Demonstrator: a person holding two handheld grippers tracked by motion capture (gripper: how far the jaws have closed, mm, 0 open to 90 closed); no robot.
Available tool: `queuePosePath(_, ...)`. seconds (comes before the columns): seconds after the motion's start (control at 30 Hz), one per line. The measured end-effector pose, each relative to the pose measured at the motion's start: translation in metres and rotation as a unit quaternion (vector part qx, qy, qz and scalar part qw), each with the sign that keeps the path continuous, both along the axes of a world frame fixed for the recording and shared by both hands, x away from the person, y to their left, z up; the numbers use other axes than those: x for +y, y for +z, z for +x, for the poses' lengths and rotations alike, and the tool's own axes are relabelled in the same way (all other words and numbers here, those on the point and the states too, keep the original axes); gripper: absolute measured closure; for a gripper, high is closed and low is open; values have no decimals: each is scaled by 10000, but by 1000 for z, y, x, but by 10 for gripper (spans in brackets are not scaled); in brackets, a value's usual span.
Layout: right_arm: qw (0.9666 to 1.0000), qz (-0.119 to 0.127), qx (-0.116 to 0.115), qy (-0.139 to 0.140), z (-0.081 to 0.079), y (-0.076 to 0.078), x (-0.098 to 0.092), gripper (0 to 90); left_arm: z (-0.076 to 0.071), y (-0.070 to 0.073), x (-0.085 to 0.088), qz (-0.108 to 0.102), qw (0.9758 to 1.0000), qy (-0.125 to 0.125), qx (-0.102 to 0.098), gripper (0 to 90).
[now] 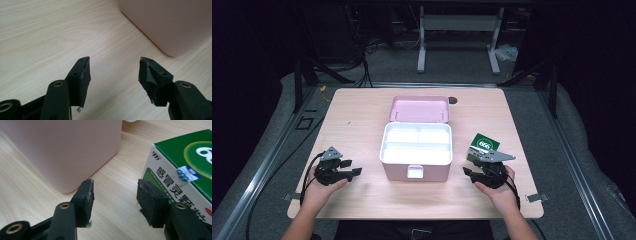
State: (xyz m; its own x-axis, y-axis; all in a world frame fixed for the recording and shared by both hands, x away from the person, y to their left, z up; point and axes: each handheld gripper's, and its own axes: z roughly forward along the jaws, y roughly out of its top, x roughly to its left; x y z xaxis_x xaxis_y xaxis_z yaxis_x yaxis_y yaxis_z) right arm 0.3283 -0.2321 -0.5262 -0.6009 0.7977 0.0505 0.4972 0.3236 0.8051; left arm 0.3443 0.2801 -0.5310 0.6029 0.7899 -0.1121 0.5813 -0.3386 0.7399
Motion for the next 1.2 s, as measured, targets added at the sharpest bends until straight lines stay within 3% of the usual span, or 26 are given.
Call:
queuePosePath(0.13, 10000, -26, -87, -4, -2, -1, -1, 506, -2, 3, -2, -2, 10000, -4, -25, 448)
queuePosePath(0.33, 9999, -14, -145, -5, -1, -1, -1, 505, -3, 1, -5, 164, 9998, -62, 43, 473)
queuePosePath(0.67, 9999, 22, -123, -79, -3, 0, -1, 505, -8, 4, -2, 75, 10000, 60, -24, 492)
queuePosePath(0.8, 9999, 101, -70, -114, -3, 2, -1, 505, -7, 7, -6, -30, 10000, -62, 53, 511)
queuePosePath(0.87, 9998, 122, -67, -139, -4, 4, 0, 505, -7, 12, -10, 25, 9999, -105, -22, 526)
queuePosePath(1.03, 9999, 23, -55, -127, 0, 9, 4, 504, -2, 30, -18, -239, 9996, -173, 7, 587)
queuePosePath(1.2, 9990, 401, -108, -178, 5, 30, 5, 493, 6, 48, -25, -478, 9987, -155, 119, 647)
